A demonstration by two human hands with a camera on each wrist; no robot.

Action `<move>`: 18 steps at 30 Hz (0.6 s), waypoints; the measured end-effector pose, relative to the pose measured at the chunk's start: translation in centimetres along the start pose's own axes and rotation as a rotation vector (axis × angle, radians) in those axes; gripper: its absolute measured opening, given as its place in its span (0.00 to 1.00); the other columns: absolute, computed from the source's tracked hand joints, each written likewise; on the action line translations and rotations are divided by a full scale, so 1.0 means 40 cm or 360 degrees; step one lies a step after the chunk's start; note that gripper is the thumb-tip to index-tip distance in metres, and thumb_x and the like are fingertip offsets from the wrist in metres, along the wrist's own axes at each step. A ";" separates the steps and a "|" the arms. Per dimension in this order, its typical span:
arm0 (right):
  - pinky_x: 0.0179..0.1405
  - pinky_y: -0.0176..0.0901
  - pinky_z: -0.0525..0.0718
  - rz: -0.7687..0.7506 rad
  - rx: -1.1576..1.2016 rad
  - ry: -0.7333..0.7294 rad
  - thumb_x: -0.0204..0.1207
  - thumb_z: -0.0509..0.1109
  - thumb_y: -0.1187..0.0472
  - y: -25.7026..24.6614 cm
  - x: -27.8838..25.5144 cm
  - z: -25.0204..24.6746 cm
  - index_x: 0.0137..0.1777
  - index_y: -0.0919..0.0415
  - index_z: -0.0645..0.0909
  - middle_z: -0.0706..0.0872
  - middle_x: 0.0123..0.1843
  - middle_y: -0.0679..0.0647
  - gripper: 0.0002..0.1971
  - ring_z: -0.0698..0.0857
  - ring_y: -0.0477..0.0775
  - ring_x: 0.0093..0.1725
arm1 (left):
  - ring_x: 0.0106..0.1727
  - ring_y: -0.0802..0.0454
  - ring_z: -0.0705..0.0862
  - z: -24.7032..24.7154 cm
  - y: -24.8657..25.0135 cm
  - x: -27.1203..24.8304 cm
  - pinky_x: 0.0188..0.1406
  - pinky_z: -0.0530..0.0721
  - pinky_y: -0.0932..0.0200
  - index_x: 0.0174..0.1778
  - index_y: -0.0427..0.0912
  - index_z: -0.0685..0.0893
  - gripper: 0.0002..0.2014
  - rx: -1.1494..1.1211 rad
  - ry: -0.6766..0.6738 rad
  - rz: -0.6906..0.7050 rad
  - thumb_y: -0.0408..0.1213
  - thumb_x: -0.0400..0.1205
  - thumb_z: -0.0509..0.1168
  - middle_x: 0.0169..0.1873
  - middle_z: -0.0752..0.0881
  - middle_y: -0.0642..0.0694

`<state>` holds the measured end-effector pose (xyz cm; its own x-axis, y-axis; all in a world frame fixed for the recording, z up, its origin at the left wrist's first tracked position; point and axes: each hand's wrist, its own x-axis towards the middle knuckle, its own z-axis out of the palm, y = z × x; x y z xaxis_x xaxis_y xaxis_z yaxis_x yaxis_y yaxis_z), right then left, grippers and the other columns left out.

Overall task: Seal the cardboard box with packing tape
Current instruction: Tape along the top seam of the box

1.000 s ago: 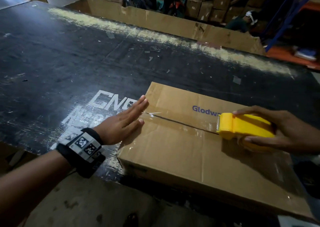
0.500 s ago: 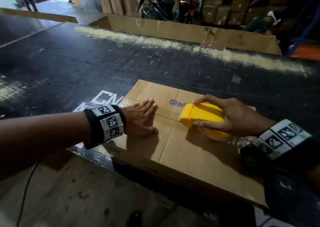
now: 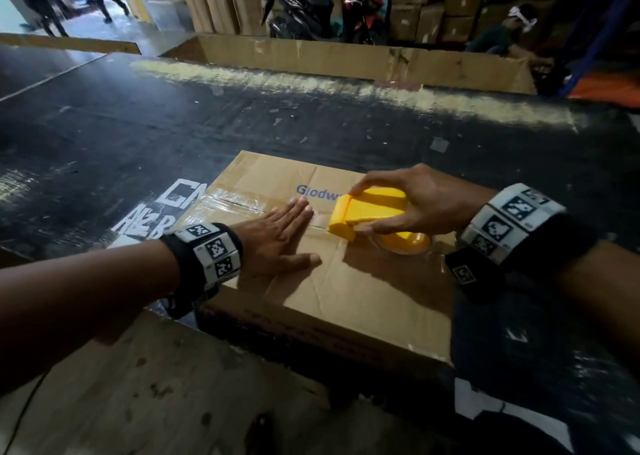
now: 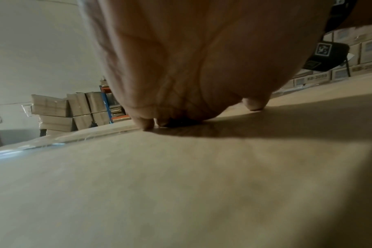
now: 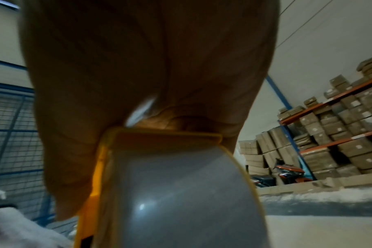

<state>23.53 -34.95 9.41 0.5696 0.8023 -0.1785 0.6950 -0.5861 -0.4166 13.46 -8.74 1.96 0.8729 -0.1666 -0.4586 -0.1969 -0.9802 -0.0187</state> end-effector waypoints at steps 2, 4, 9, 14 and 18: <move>0.58 0.47 0.80 0.0023 0.0076 -0.0005 0.61 0.73 0.28 0.055 -0.094 -0.031 0.70 0.26 0.73 0.78 0.73 0.39 0.34 0.79 0.47 0.68 | 0.89 0.47 0.30 -0.001 -0.001 -0.001 0.91 0.42 0.45 0.88 0.41 0.31 0.53 0.0020 -0.0008 -0.0001 0.75 0.77 0.38 0.88 0.30 0.41; 0.59 0.40 0.80 -0.0001 0.0120 0.0076 0.62 0.73 0.28 0.114 -0.206 -0.053 0.67 0.22 0.74 0.80 0.67 0.30 0.30 0.81 0.39 0.65 | 0.89 0.47 0.29 -0.003 -0.005 0.001 0.91 0.42 0.44 0.87 0.41 0.30 0.57 0.0051 -0.0027 0.0009 0.80 0.71 0.32 0.88 0.29 0.41; 0.61 0.41 0.84 0.0177 0.0206 0.0248 0.63 0.76 0.30 0.212 -0.419 -0.070 0.56 0.19 0.80 0.88 0.54 0.26 0.19 0.87 0.36 0.58 | 0.88 0.48 0.27 0.000 -0.013 0.006 0.91 0.42 0.44 0.87 0.41 0.29 0.63 0.0080 -0.0059 0.0039 0.85 0.63 0.24 0.87 0.28 0.41; 0.57 0.38 0.85 0.0258 0.0275 0.0141 0.63 0.77 0.31 0.254 -0.434 -0.029 0.52 0.20 0.83 0.91 0.54 0.35 0.16 0.87 0.35 0.52 | 0.88 0.47 0.28 -0.007 -0.006 0.003 0.90 0.39 0.47 0.87 0.41 0.29 0.60 0.0102 -0.0065 0.0032 0.83 0.67 0.27 0.87 0.27 0.41; 0.46 0.29 0.75 0.0408 -0.0180 -0.0276 0.64 0.70 0.26 0.293 -0.353 0.023 0.71 0.24 0.75 0.83 0.58 0.28 0.32 0.83 0.34 0.51 | 0.88 0.47 0.27 -0.012 -0.003 -0.002 0.90 0.38 0.47 0.87 0.43 0.28 0.64 0.0088 -0.0080 0.0038 0.85 0.62 0.23 0.86 0.26 0.43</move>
<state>23.22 -53.05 6.24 0.6560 0.6286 -0.4178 0.5884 -0.7726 -0.2386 13.63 -8.64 2.41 0.8444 -0.1829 -0.5035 -0.2428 -0.9685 -0.0555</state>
